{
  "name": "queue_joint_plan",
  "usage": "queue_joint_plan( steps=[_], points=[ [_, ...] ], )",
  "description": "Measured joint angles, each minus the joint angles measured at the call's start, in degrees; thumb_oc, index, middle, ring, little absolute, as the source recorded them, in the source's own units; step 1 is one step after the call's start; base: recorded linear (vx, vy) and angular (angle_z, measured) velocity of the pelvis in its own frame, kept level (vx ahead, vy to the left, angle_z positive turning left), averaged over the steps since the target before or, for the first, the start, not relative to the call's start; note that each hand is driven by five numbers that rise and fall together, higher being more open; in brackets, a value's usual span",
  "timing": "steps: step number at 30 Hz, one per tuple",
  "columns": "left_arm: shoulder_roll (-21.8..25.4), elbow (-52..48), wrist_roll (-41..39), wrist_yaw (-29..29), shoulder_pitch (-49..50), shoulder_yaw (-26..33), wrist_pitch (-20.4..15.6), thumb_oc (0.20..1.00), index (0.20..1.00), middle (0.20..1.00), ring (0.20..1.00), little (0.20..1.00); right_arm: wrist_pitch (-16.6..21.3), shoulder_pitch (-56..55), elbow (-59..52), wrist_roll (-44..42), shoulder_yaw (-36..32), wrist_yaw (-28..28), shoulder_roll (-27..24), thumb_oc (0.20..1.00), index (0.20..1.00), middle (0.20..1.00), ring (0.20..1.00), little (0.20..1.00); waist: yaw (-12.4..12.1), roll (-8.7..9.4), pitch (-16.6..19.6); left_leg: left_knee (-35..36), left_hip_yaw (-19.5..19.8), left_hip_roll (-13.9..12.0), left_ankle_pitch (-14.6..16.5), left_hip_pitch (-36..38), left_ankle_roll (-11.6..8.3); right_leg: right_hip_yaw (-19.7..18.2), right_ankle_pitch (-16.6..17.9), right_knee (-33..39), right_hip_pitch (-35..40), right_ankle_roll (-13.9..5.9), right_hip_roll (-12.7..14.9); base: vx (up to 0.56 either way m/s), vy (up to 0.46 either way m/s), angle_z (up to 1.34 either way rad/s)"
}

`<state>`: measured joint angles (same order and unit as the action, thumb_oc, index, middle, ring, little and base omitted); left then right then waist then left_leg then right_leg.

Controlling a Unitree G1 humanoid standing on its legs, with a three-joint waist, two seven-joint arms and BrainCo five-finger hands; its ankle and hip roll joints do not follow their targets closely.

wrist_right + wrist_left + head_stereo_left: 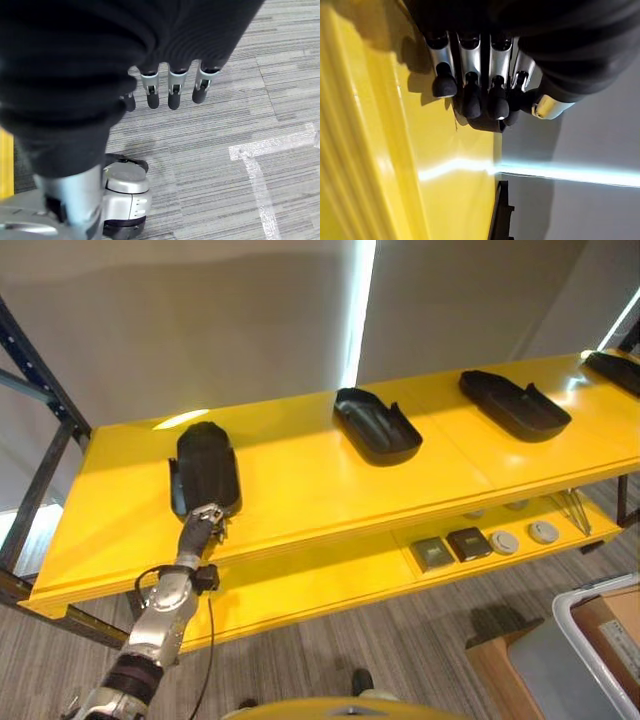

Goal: Move parts from the plastic box to the shelf.

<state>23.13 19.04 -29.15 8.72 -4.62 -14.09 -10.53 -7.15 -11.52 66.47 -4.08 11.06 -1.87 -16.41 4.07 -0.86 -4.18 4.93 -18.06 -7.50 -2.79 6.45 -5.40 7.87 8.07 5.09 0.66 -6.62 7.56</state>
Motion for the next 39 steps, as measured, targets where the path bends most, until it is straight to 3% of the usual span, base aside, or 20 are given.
queue_joint_plan(
  steps=[11, 24, 26, 27, 28, 33, 34, 36, 39],
  points=[
    [-1.38, 9.7, 0.18, 3.71, -6.04, 0.89, -2.78, 0.2, 0.2, 0.2, 0.2, 0.2, 0.76, 0.07, 0.29, 2.3, 0.0, 0.11, -0.08, 1.0, 1.0, 1.0, 1.0, 1.0, 1.68, -0.06, -0.36, 0.0, -1.09, 0.05, 0.24, 0.93, 0.06, -1.09, 0.03, 0.0, 0.13, -0.02, -0.11, 0.01, 0.002, -0.04],
    [-1.4, 12.24, 1.3, 5.34, -7.28, 2.2, -3.41, 0.2, 0.2, 0.2, 0.2, 0.2, 1.97, 0.61, 2.13, 4.52, 0.0, 0.26, -0.33, 1.0, 1.0, 1.0, 1.0, 1.0, 2.18, 0.04, -0.73, -0.01, -1.61, 0.06, 0.46, 1.68, 0.07, -1.39, 0.05, 0.0, 0.4, -0.03, -0.14, 0.0, 0.004, -0.01],
    [-1.4, 12.12, 1.24, 3.82, -7.27, 2.19, -3.8, 0.432, 0.432, 0.432, 0.432, 0.432, 1.96, 0.91, 2.19, 4.58, 0.0, 0.26, -0.33, 1.0, 1.0, 1.0, 1.0, 1.0, 1.95, 0.0, -1.0, 0.0, -1.57, 0.05, 0.48, 1.65, 0.07, -1.36, 0.04, 0.0, 0.58, -0.03, -0.14, 0.0, 0.0, 0.0],
    [-1.4, 11.22, 1.22, 1.85, -7.16, 2.13, -4.17, 0.956, 0.956, 0.956, 0.956, 0.956, 1.96, 1.26, 2.38, 4.6, 0.01, 0.26, -0.31, 1.0, 1.0, 1.0, 1.0, 1.0, 1.65, 0.01, -1.29, 0.0, -1.55, 0.05, 0.54, 1.64, 0.0, -1.34, 0.04, 0.0, 0.64, -0.02, -0.13, 0.0, 0.0, 0.0],
    [-1.39, 9.82, 1.22, 0.61, -6.99, 2.09, -4.24, 1.0, 1.0, 1.0, 1.0, 1.0, 1.96, 1.42, 2.47, 4.6, 0.0, 0.25, -0.31, 1.0, 1.0, 1.0, 1.0, 1.0, 1.27, 0.05, -1.5, 0.0, -1.55, 0.05, 0.62, 1.63, -0.12, -1.36, 0.04, 0.0, 0.62, -0.02, -0.12, 0.0, 0.0, 0.0],
    [-0.5, -6.33, 1.16, -7.84, -3.74, 0.83, -4.04, 1.0, 1.0, 1.0, 1.0, 1.0, 1.96, 1.67, 2.46, 4.61, -0.08, 0.17, -0.39, 1.0, 1.0, 1.0, 1.0, 1.0, -0.44, 0.11, -1.98, 0.0, -1.0, 0.09, 0.47, 1.63, 0.1, -1.0, 0.01, 0.01, 0.69, 0.0, -0.08, -0.02, 0.012, 0.04],
    [0.04, -13.54, -0.32, -12.72, -2.01, 0.09, -2.93, 1.0, 1.0, 1.0, 1.0, 1.0, 1.93, 1.85, 2.5, 4.61, -0.22, 0.14, -0.44, 1.0, 1.0, 1.0, 1.0, 1.0, -1.35, -0.18, -2.24, 0.0, -0.69, 0.15, 0.56, 1.61, 0.16, -0.78, -0.04, 0.02, 1.25, -0.03, -0.06, -0.04, 0.021, 0.07],
    [0.66, -18.7, -2.53, -17.29, -0.12, -0.69, -1.43, 1.0, 1.0, 1.0, 1.0, 1.0, 1.95, 2.05, 2.51, 4.6, -0.62, 0.13, -0.49, 1.0, 1.0, 1.0, 1.0, 1.0, -2.27, -0.66, -2.1, 0.0, -0.63, 0.15, 0.78, 1.73, 0.14, -0.67, -0.21, 0.03, 1.51, -0.21, -0.04, -0.05, 0.013, 0.05],
    [1.43, -20.52, -4.59, -24.08, 1.19, -0.93, 0.88, 1.0, 1.0, 1.0, 1.0, 1.0, 1.98, 2.72, 2.79, 4.61, -0.69, 0.13, -0.54, 1.0, 1.0, 1.0, 1.0, 1.0, -3.28, -1.15, -1.84, 0.0, -0.29, 0.13, 0.81, 1.6, 0.11, -0.27, -0.27, 0.03, 1.59, -0.24, -0.02, -0.05, 0.007, 0.05]
  ],
)
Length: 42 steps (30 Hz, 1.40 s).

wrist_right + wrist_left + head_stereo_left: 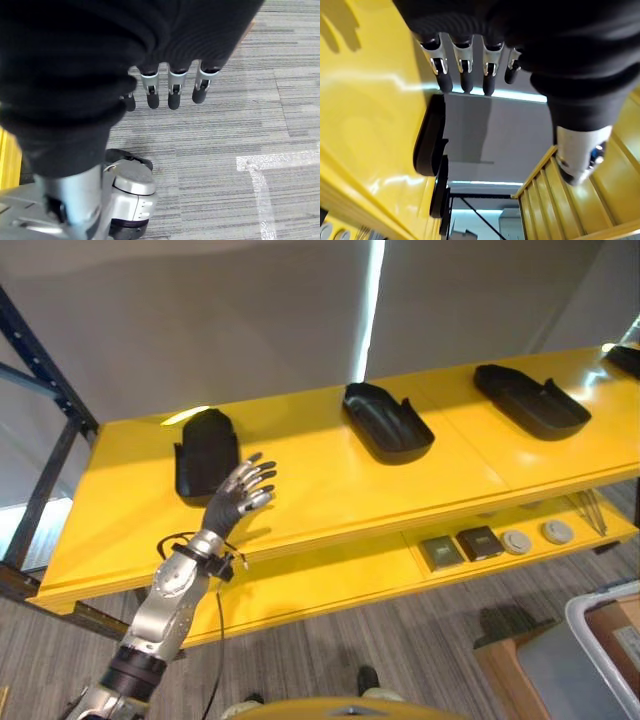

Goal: Move parts from the plastic box to the shelf.

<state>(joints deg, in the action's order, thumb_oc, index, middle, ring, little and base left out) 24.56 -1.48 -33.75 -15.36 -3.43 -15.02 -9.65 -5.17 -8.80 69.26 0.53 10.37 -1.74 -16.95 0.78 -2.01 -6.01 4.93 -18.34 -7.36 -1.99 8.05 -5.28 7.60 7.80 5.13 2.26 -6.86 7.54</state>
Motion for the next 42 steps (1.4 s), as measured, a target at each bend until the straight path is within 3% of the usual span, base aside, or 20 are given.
queue_joint_plan(
  steps=[4, 8, 10, 12, 15, 16, 19, 20, 24, 26, 31, 33, 42],
  points=[
    [1.4, -3.19, -4.45, -5.0, 4.5, -0.98, 3.92, 1.0, 1.0, 1.0, 1.0, 1.0, -0.16, 1.18, 1.49, -0.03, 0.04, 0.04, -0.39, 1.0, 1.0, 1.0, 1.0, 1.0, -1.02, -0.66, 0.41, 0.0, 1.27, 0.0, -0.04, 0.03, 0.04, 1.31, -0.24, 0.01, 0.89, -0.33, 0.12, -0.05, 0.005, 0.15],
    [2.81, -3.24, -4.89, -3.8, 9.4, -0.68, 5.13, 1.0, 1.0, 1.0, 1.0, 1.0, -0.29, 1.04, 1.52, -0.05, 0.03, 0.04, -1.36, 1.0, 1.0, 1.0, 1.0, 1.0, -2.14, -0.9, 0.64, 0.0, 2.39, -0.03, -0.05, 0.03, 0.02, 2.53, -0.7, 0.01, 1.57, -0.26, 0.22, -0.05, -0.004, 0.16],
    [3.92, 0.51, -0.61, -2.0, 12.25, -0.39, 4.18, 1.0, 1.0, 1.0, 1.0, 1.0, -0.35, 1.12, 1.74, -0.04, -0.02, 0.02, -1.66, 1.0, 1.0, 1.0, 1.0, 1.0, -3.83, -1.27, 1.27, 0.01, 2.86, -0.14, -0.05, -0.03, 0.02, 3.14, -1.0, 0.02, 1.96, -0.04, 0.19, -0.06, -0.002, 0.14],
    [5.59, 4.59, 4.5, -0.68, 13.35, -0.59, 3.9, 1.0, 1.0, 1.0, 1.0, 1.0, -0.34, 1.07, 2.01, -0.03, 0.14, 0.03, -1.65, 1.0, 1.0, 1.0, 1.0, 1.0, -3.75, -1.12, 1.61, 0.0, 3.85, -0.14, -0.13, -0.39, 0.02, 4.06, -1.17, 0.01, 2.11, -0.11, 0.21, -0.04, 0.005, 0.22],
    [7.17, 11.33, 11.68, 2.19, 16.58, -0.22, -0.7, 1.0, 1.0, 1.0, 1.0, 1.0, -1.51, 2.12, 2.75, 0.92, 0.94, 0.04, -1.79, 1.0, 1.0, 1.0, 1.0, 1.0, -5.81, -1.67, 2.47, 0.0, 5.39, -0.06, -0.5, -1.1, 0.11, 5.61, -1.17, 0.03, 2.47, -0.2, 0.34, -0.06, 0.038, 0.29],
    [7.47, 16.53, 16.24, 4.6, 19.3, -0.99, -0.14, 1.0, 1.0, 1.0, 1.0, 1.0, -2.1, 3.14, 3.7, 2.08, 2.35, 0.02, -2.2, 1.0, 1.0, 1.0, 1.0, 1.0, -6.77, -1.73, 2.84, 0.0, 6.03, -0.01, -0.51, -1.27, 0.09, 6.34, -1.76, 0.03, 2.87, -0.27, 0.47, -0.03, 0.039, 0.27],
    [5.09, 25.88, 17.1, 7.55, 22.0, -1.84, -1.59, 1.0, 1.0, 1.0, 1.0, 1.0, -2.78, 4.58, 3.85, 2.13, 2.58, 0.08, -2.29, 1.0, 1.0, 1.0, 1.0, 1.0, -7.16, -2.06, 2.93, 0.0, 6.84, 0.22, -0.55, -1.64, 0.14, 7.2, -1.79, 0.02, 3.08, -0.36, 0.73, -0.01, 0.009, 0.21],
    [3.02, 30.87, 17.15, 9.23, 23.46, -2.13, 1.0, 1.0, 1.0, 1.0, 1.0, 1.0, -2.85, 3.84, 4.01, 2.13, 2.56, 0.19, -2.01, 1.0, 1.0, 1.0, 1.0, 1.0, -7.21, -2.08, 2.94, 0.01, 7.51, 0.3, -0.57, -1.66, 0.17, 7.71, -2.14, 0.02, 3.5, -0.39, 0.83, 0.0, -0.012, 0.2],
    [-3.85, 48.26, 18.99, 11.55, 24.2, -0.43, 0.73, 1.0, 1.0, 1.0, 1.0, 1.0, -2.82, 4.12, 4.76, 2.13, 2.42, 0.23, -1.98, 1.0, 1.0, 1.0, 1.0, 1.0, -8.26, -1.79, 2.92, 0.0, 7.9, 0.32, -0.56, -1.86, 0.15, 8.17, -2.29, 0.02, 3.57, -0.33, 0.87, 0.0, -0.013, 0.09],
    [-9.17, 65.46, 20.52, 11.49, 22.11, 3.71, -1.12, 1.0, 1.0, 1.0, 1.0, 1.0, -3.43, 4.87, 6.26, 2.14, 2.41, 0.28, -1.77, 1.0, 1.0, 1.0, 1.0, 1.0, -7.98, -1.37, 3.0, -0.01, 8.29, 0.33, -0.37, -1.96, -0.12, 8.54, -2.38, 0.02, 3.72, -0.33, 0.88, 0.01, 0.002, 0.08],
    [-10.09, 68.57, 20.29, 11.64, 22.09, 4.43, -0.7, 1.0, 1.0, 1.0, 1.0, 1.0, -3.82, 4.24, 6.2, 2.2, 2.43, 0.26, -1.65, 1.0, 1.0, 1.0, 1.0, 1.0, -7.96, -0.44, 2.93, -0.01, 8.54, 0.3, -0.39, -2.08, -0.09, 8.73, -2.48, 0.01, 3.7, -0.31, 0.89, 0.0, 0.002, 0.02],
    [-11.02, 72.15, 19.26, 12.74, 18.63, 8.56, 0.01, 1.0, 1.0, 1.0, 1.0, 1.0, -4.11, 4.17, 6.03, 2.24, 2.52, 0.02, -0.62, 1.0, 1.0, 1.0, 1.0, 1.0, -7.21, 0.05, 3.01, 0.0, 8.6, 0.28, -0.39, -2.07, -0.08, 8.73, -2.47, 0.01, 3.76, -0.3, 0.86, 0.0, 0.0, 0.0],
    [-11.48, 69.49, 13.57, 9.96, 12.47, 8.0, -0.04, 1.0, 1.0, 1.0, 1.0, 1.0, -5.26, 3.87, 5.91, 3.88, 2.61, -0.01, 0.7, 1.0, 1.0, 1.0, 1.0, 1.0, -5.36, 1.68, 3.46, -0.01, 8.54, 0.32, -0.68, -1.95, 0.34, 8.58, -2.48, 0.0, 3.8, -0.3, 0.81, 0.0, 0.0, 0.0]
  ],
)
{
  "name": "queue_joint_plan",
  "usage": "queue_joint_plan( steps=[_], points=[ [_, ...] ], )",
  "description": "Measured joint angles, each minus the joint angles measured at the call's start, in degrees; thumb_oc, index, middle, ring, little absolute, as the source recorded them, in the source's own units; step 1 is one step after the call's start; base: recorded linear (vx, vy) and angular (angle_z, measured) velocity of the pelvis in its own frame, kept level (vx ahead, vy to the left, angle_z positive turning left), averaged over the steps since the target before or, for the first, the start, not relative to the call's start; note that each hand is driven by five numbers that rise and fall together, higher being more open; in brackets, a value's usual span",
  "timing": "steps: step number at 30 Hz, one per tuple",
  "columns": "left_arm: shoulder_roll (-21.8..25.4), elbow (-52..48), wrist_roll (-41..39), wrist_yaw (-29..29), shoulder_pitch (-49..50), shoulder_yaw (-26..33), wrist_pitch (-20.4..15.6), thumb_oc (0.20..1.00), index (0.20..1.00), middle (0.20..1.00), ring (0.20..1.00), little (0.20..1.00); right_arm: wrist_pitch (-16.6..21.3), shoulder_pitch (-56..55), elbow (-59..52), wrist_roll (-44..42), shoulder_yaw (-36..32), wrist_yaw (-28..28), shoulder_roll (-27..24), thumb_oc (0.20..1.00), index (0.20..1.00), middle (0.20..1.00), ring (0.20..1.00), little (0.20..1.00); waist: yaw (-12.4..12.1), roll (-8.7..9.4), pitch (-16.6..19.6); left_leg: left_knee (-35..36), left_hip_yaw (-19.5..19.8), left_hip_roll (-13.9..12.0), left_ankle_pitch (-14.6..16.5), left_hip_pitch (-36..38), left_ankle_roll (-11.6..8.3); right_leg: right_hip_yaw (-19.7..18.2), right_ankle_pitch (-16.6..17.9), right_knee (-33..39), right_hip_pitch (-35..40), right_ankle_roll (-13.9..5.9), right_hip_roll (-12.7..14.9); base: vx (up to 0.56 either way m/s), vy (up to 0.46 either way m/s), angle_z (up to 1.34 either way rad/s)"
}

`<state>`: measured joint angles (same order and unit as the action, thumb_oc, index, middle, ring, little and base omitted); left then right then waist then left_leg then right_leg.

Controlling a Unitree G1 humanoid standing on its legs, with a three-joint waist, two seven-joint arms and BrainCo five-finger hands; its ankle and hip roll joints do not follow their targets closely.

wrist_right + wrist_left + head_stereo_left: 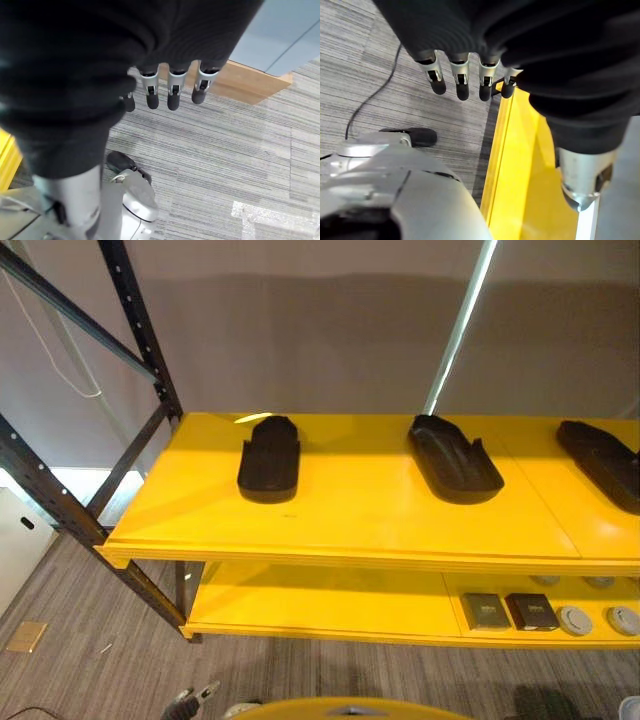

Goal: Move parts from the plastic box to the shelf.

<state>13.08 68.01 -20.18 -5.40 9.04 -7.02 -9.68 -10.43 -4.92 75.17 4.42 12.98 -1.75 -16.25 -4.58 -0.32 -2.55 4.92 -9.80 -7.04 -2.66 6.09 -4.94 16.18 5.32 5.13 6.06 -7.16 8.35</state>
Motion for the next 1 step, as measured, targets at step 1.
queue_joint_plan(
  steps=[1],
  points=[
    [-0.07, 0.01, 0.01, 0.0, -0.2, -0.1, 0.01, 1.0, 1.0, 1.0, 1.0, 1.0, -0.03, -0.03, 0.01, 0.0, 0.04, 0.0, -0.02, 1.0, 1.0, 1.0, 1.0, 1.0, 0.06, 0.1, -0.02, 0.0, -0.01, 0.0, 0.01, 0.01, 0.0, 0.0, -0.02, 0.0, -0.02, 0.01, 0.0, 0.0, 0.0, 0.0]
  ],
)
